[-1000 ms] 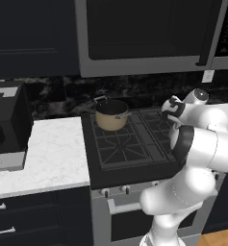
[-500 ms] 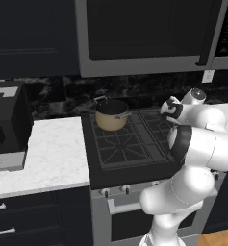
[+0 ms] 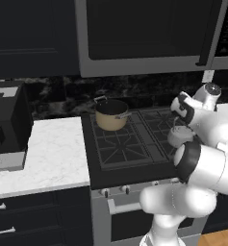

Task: Pick the kettle from the counter and place it on a stove burner. Then turn the burner on.

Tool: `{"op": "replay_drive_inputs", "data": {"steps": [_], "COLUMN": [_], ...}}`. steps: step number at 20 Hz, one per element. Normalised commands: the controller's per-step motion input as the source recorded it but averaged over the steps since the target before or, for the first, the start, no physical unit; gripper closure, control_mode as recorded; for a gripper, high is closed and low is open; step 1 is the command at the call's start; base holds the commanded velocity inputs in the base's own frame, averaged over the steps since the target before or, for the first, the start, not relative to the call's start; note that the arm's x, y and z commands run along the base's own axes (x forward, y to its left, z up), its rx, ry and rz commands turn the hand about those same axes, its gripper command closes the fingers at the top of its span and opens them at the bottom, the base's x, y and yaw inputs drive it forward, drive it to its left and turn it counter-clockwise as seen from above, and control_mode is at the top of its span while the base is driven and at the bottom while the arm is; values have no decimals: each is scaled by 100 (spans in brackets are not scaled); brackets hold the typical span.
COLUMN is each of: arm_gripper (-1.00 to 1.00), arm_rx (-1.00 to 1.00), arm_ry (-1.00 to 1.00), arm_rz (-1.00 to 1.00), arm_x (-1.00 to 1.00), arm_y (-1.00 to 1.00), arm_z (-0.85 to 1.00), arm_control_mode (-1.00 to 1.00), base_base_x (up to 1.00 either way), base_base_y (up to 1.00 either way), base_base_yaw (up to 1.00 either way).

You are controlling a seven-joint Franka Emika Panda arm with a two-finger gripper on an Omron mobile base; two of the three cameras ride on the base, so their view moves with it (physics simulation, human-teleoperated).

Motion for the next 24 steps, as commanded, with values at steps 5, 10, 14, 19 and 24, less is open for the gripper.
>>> {"op": "replay_drive_inputs", "data": {"steps": [5,10,14,19,24], "arm_gripper": [-100,-100,-100,-100,-100], "arm_rx": [0,0,-7,-30,-48], "arm_ry": [-8,-9,0,0,-49], "arm_rz": [0,6,28,42,42], "arm_x": [-100,-100,-100,-100,-89], "arm_y": [-69,-100,-90,-56,-18], "arm_z": [56,4,-77,-100,-100], "arm_control_mode": [-100,-100,-100,-100,-100], "base_base_x": [0,0,0,0,0], "base_base_y": [0,0,0,0,0], "base_base_yaw": [0,0,0,0,0]}}
